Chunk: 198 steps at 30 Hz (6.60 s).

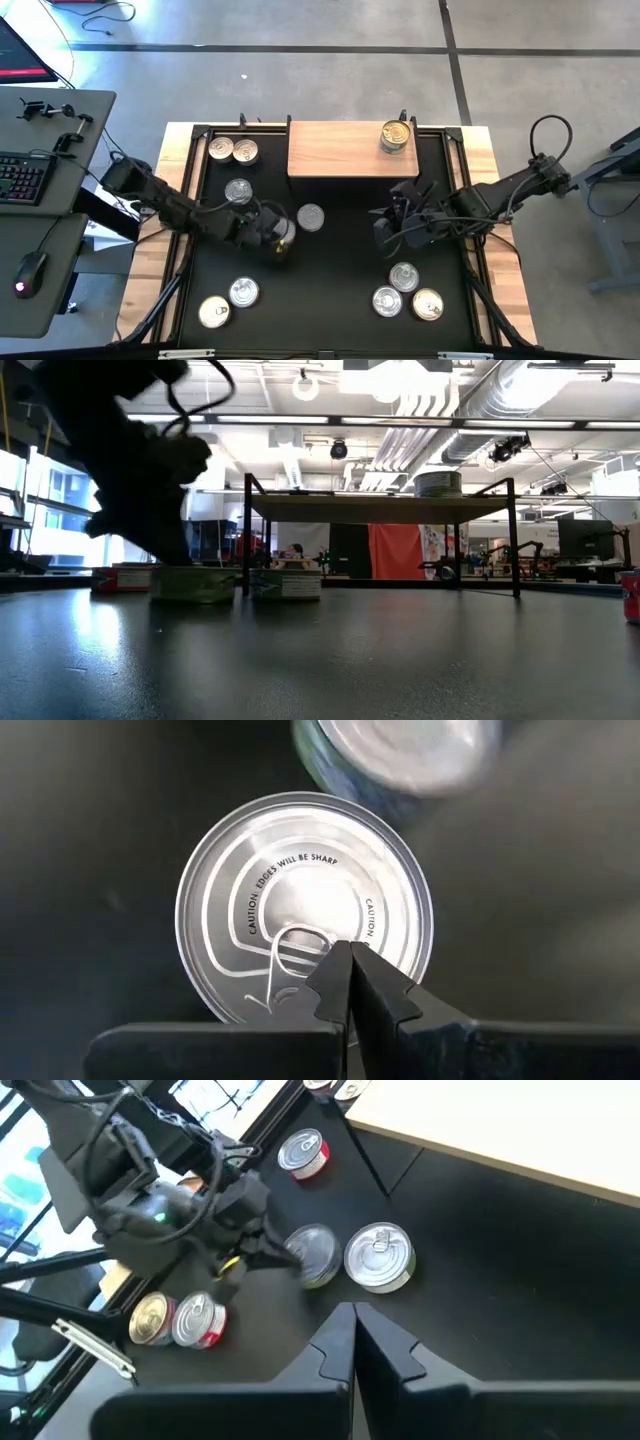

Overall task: Stack canned seafood by type on shelf
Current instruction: Put the green tuna can on the shelf

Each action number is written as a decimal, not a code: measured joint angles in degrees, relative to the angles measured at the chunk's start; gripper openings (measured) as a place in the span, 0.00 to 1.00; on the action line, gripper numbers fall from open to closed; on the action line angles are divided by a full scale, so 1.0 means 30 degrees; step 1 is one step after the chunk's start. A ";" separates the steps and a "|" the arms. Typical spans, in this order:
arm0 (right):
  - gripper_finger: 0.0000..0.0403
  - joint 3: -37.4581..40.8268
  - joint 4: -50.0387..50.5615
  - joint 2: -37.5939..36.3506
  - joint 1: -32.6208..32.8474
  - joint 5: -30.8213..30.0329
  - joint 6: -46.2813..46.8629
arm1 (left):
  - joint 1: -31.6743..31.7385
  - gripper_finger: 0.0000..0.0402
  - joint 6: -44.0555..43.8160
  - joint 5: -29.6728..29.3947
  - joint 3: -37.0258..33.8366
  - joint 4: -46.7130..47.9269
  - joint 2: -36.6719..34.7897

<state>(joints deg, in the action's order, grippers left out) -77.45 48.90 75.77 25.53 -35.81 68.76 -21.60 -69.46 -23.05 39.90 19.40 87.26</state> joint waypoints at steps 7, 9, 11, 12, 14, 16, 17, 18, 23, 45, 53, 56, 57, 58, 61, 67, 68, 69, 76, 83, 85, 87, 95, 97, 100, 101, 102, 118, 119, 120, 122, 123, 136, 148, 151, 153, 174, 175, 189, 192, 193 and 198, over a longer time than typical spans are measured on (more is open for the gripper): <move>0.00 0.0000 0.0022 -0.0007 0.0047 0.0109 -0.0679 | -0.1990 0.00 -0.0533 0.0481 0.0584 -0.3552 0.1052; 0.00 0.0000 0.0050 -0.0007 -0.0008 0.0100 -0.0785 | -0.1901 0.00 -0.0261 0.0526 0.1549 -0.3731 0.2160; 0.00 0.0000 0.0066 -0.0007 -0.0041 0.0109 -0.0790 | -0.1798 0.00 0.0242 0.0719 0.2710 -0.4103 0.3491; 0.00 0.0000 0.0066 -0.0007 -0.0047 0.0102 -0.0790 | -0.1765 0.00 0.0670 0.0796 0.3348 -0.4292 0.4244; 0.00 0.0000 0.0066 -0.0015 -0.0047 0.0116 -0.0920 | -0.1641 0.00 0.1827 0.0976 0.4751 -0.4936 0.5692; 0.00 0.0000 0.0060 -0.0015 -0.0047 0.0138 -0.0928 | -0.1373 0.00 0.3146 0.1201 0.6248 -0.5345 0.6989; 0.00 0.0000 0.0054 -0.0015 -0.0047 0.0138 -0.0928 | -0.1203 0.00 0.4003 0.1414 0.7080 -0.5511 0.7608; 0.00 0.0000 0.0058 -0.0015 -0.0047 0.0138 -0.0928 | -0.1031 0.00 0.5010 0.1761 0.7927 -0.5666 0.8175; 0.00 0.0000 0.0056 -0.0015 -0.0047 0.0137 -0.0928 | -0.0167 0.00 1.1034 0.3106 1.1981 -0.5033 1.0373; 0.00 0.5874 -0.2972 0.1053 0.0563 0.9727 0.0903 | -0.1292 0.00 1.2240 0.4660 0.6794 -0.6934 0.4948; 0.00 1.2470 -1.4077 0.3111 0.0878 1.0943 0.5629 | -0.0787 0.00 1.2974 0.3560 0.6737 -0.9575 0.6627; 0.00 1.2624 -1.4455 0.4075 0.0862 1.0887 0.6122 | -0.0413 0.00 1.4797 0.3480 0.8154 -0.9240 0.7394; 0.00 1.2357 -1.4477 0.4381 0.0849 1.0743 0.6027 | -0.0335 0.00 1.5412 0.3399 0.8552 -0.8794 0.7618; 0.00 1.2071 -1.4548 0.4700 0.0849 1.0510 0.5957 | -0.0293 0.00 1.5848 0.3134 0.8887 -0.8297 0.7857; 0.00 1.1226 -1.4581 0.5825 0.0729 1.0290 0.5837 | -0.0233 0.00 1.6902 0.2628 0.9376 -0.7754 0.8411; 0.00 0.9329 -1.2063 0.7571 0.0452 1.0025 0.5444 | -0.0225 0.00 1.7767 0.2651 0.9377 -0.7242 0.9063; 0.00 0.9098 -1.1477 0.7687 0.0448 1.0027 0.5348 | -0.0265 0.00 1.7747 0.2653 0.9377 -0.7116 0.9122; 0.00 0.8856 -1.0974 0.7724 0.0448 1.0018 0.5246 | -0.0316 0.00 1.7750 0.2649 0.9377 -0.6830 0.9122; 0.00 0.7813 -0.9933 0.7701 0.0382 0.9811 0.4548 | -0.0751 0.00 1.7698 0.1927 0.9413 -0.5881 0.8998; 0.00 0.7651 -0.9596 0.7701 -0.0052 0.9122 0.5149 | -0.1046 0.00 1.7435 0.1742 0.9428 -0.5189 0.8876; 0.00 0.7655 -0.9398 0.7701 -0.0238 0.9021 0.5272 | -0.1144 0.00 1.7386 0.1552 0.9406 -0.4826 0.8707; 0.00 0.7650 -0.9501 0.7701 -0.0447 0.8958 0.5207 | -0.1221 0.00 1.7534 0.1062 0.9398 -0.4693 0.8636; 0.00 0.7650 -1.1134 0.7701 -0.0801 0.8961 0.4930 | -0.1204 0.00 1.7171 0.0948 0.9173 -0.3505 0.8589; 0.00 0.7650 -1.1088 0.7701 -0.0805 0.8976 0.4931 | -0.1218 0.00 1.7106 0.0931 0.9158 -0.3615 0.8592; 0.00 0.7650 -1.1057 0.7874 -0.0805 0.9011 0.5364 | -0.1211 0.00 1.7032 0.0862 0.9136 -0.3890 0.8626; 0.00 0.7650 -1.1277 0.8018 -0.0805 0.9054 0.5395 | -0.1205 0.00 1.7030 0.0843 0.9123 -0.3923 0.8626; 0.00 0.7650 -1.1766 0.8147 -0.0805 0.9148 0.5424 | -0.1179 0.00 1.7026 0.0832 0.9122 -0.3953 0.8639; 0.00 0.6454 -1.2775 0.8102 -0.0783 0.9169 0.4955 | -0.1871 0.00 1.6358 -0.0667 0.8527 -0.2539 0.8658; 0.00 0.6279 -1.2843 0.8084 -0.0783 0.9180 0.4922 | -0.1940 0.00 1.6351 -0.0883 0.8520 -0.2320 0.8655; 0.00 0.6124 -1.2975 0.8063 -0.0783 0.9170 0.4922 | -0.2020 0.00 1.6351 -0.1174 0.8517 -0.2113 0.8655; 0.00 0.5842 -1.3230 0.8043 -0.0805 0.9041 0.4863 | -0.2154 0.00 1.6356 -0.1600 0.8502 -0.1687 0.8701; 0.00 0.5764 -1.3077 0.8050 -0.0805 0.9026 0.4698 | -0.2207 0.00 1.6303 -0.1456 0.8469 -0.1263 0.8822; 0.00 0.5559 -1.1965 0.7412 -0.1236 0.9020 0.2392 | -0.2435 0.00 1.5497 -0.1908 0.8488 -0.0406 0.8801; 0.13 0.4358 -0.9408 0.4521 -0.3645 1.2750 -0.8477 | -0.3176 0.00 1.3373 -0.1535 0.6914 0.1768 0.5454; 0.29 0.2495 -0.6825 0.5331 -0.4290 1.3726 -1.2560 | -0.3216 0.00 1.1278 -0.1762 0.4990 0.1831 0.3082; 0.42 0.1164 -0.5168 0.6066 -0.4481 1.3967 -1.5735 | -0.3192 0.00 0.9836 -0.1853 0.3886 0.1736 0.1194; 0.74 -0.6435 0.0487 1.4510 -0.4062 1.3099 -2.9002 | -0.3185 0.00 0.7032 -0.3090 0.1333 0.1140 -0.4626; 0.74 -0.6470 0.0463 1.4663 -0.4062 1.3092 -2.9069 | -0.3185 0.00 0.7230 -0.3051 0.1333 0.1135 -0.4626; 0.37 -0.7568 0.0627 1.5030 -0.3709 1.2232 -2.6348 | -0.1692 0.00 1.3573 -0.2680 0.1348 0.2052 -1.0555; 0.30 -0.8099 0.0750 1.5030 -0.3705 1.2221 -2.5201 | -0.1101 0.00 1.4568 -0.2688 0.1348 0.2341 -1.1871; 0.30 -0.8430 0.0957 1.5030 -0.3705 1.2160 -2.4797 | -0.0942 0.00 1.4926 -0.2694 0.1348 0.2441 -1.2249; 0.30 -1.1775 0.3494 1.5030 -0.3690 0.9626 -2.2336 | -0.0135 0.00 1.6815 -0.2687 0.1355 0.2726 -1.3415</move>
<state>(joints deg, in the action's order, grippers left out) -112.77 59.39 120.86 14.46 -6.93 1.75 -22.01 -19.01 -31.11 43.97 27.58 47.02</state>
